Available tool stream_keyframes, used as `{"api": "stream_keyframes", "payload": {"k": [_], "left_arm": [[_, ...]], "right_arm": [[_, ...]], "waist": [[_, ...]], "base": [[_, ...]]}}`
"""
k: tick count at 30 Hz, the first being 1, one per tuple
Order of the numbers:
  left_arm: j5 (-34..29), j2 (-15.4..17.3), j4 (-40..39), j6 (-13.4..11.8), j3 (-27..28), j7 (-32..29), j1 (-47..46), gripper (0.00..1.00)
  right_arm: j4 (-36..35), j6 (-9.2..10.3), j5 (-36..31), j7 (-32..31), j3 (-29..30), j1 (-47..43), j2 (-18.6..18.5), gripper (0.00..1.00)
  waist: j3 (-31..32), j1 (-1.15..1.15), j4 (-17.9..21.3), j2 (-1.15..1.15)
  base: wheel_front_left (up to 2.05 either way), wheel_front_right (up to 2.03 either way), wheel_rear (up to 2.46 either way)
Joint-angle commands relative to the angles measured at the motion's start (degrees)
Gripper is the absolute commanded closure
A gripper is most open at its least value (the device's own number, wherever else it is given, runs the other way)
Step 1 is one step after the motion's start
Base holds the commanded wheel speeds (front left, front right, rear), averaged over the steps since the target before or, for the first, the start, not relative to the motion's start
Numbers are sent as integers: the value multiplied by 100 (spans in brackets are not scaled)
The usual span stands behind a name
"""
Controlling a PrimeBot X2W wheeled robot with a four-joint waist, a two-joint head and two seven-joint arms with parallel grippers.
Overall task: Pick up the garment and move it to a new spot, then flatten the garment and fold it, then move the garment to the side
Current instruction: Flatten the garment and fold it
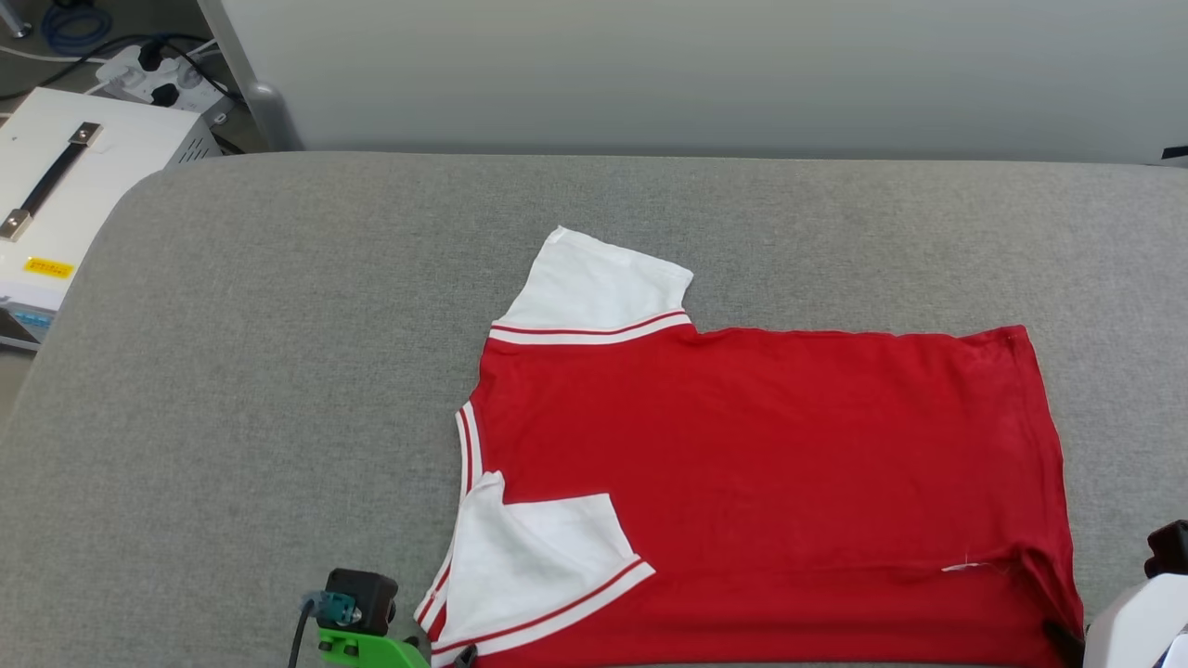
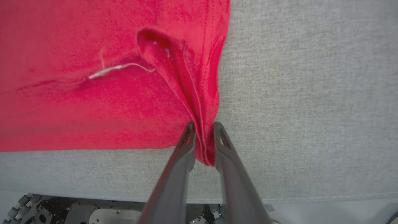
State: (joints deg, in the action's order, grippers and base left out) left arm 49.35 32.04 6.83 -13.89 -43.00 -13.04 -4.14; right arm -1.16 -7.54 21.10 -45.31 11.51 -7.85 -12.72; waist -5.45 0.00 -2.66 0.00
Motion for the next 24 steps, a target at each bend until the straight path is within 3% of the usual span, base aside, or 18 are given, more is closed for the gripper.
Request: {"api": "stream_keyframes", "payload": {"k": [1, 8, 18, 24], "left_arm": [[-39, -22, 58, -27, 8, 71, -55, 0], [-232, -83, -146, -44, 223, 698, -253, 0], [-887, -384, -394, 44, 639, 2580, -531, 0], [-1303, -808, -595, 135, 1255, 2797, -549, 0]], "right_arm": [[-24, 5, 74, 166, -42, 57, -45, 0], [-243, 5, 179, 973, -160, 203, -272, 0], [-842, 5, 211, 2986, -470, 481, -320, 0], [-879, 5, 73, 3895, -696, 508, -248, 0]], "waist": [[55, 0, -10, 0], [266, 0, -44, 0], [386, 0, 43, 0], [300, 0, 181, 0]], "base": [[0, 0, 0], [0, 0, 0], [0, 0, 0], [0, 0, 0]]}}
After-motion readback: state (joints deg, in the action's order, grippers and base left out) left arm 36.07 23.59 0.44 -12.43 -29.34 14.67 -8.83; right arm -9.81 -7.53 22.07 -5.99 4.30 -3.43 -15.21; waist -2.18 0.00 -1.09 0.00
